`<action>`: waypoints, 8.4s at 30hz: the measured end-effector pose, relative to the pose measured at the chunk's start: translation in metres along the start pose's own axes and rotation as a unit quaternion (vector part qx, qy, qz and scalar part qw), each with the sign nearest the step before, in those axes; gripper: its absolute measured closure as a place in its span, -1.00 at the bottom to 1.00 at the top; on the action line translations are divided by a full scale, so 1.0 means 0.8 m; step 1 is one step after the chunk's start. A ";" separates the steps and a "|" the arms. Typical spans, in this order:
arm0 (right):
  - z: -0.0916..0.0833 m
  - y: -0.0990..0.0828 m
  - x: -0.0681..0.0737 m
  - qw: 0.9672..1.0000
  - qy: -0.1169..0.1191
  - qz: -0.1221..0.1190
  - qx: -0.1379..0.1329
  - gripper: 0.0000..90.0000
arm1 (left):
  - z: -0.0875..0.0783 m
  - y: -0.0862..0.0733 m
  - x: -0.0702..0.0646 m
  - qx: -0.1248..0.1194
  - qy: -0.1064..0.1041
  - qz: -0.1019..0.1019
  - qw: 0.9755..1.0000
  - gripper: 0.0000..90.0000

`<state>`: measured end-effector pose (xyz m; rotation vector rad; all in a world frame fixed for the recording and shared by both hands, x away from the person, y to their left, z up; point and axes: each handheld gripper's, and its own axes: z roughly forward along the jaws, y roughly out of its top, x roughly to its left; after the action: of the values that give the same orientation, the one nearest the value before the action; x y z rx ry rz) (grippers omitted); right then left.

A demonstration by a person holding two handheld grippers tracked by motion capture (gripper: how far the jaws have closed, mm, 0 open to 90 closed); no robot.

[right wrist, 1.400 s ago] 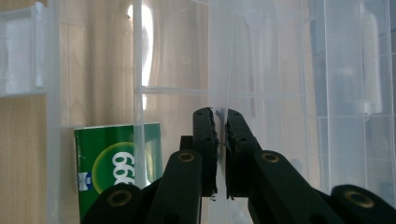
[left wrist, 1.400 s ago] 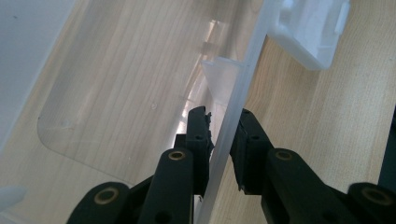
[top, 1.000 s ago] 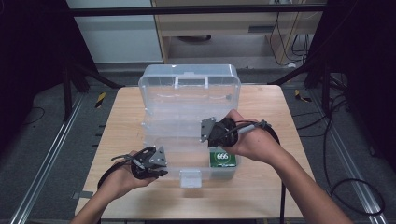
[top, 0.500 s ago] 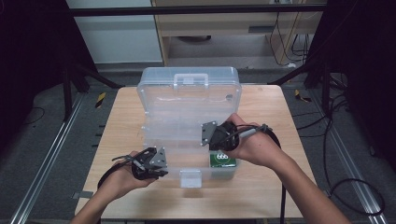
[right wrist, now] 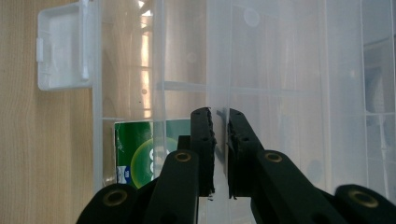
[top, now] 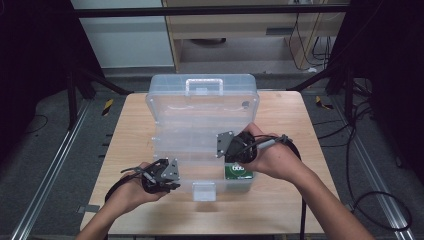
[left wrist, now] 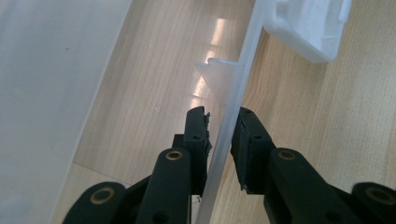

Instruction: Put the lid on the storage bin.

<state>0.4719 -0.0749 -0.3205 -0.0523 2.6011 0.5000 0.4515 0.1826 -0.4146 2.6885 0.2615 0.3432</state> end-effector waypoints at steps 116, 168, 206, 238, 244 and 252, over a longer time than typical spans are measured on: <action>-0.047 -0.103 0.083 0.974 -0.097 0.194 -0.067 -0.26 | -0.130 -0.049 0.072 -0.207 0.057 -0.258 0.942 1.00; -0.028 -0.170 0.101 0.952 -0.136 0.274 -0.020 -0.53 | -0.085 -0.086 0.044 -0.181 0.058 -0.250 0.949 1.00; -0.019 -0.182 0.104 0.949 -0.136 0.283 -0.010 -0.53 | -0.070 -0.097 0.038 -0.158 0.051 -0.234 0.958 1.00; 0.099 -0.293 -0.012 0.821 -0.176 0.543 -0.003 -0.73 | 0.002 -0.151 0.156 -0.095 0.222 -0.317 0.917 -0.38; 0.123 -0.307 -0.020 0.806 -0.169 0.568 0.006 -0.74 | 0.028 -0.155 0.170 -0.073 0.208 -0.338 0.915 -0.54; 0.150 -0.315 -0.029 0.789 -0.178 0.588 -0.003 -0.76 | 0.049 -0.162 0.180 -0.080 0.186 -0.367 0.908 -0.70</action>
<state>0.5790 -0.2684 -0.4923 1.5667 1.9522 0.7992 0.5826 0.3175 -0.4758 2.1393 1.2467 0.5930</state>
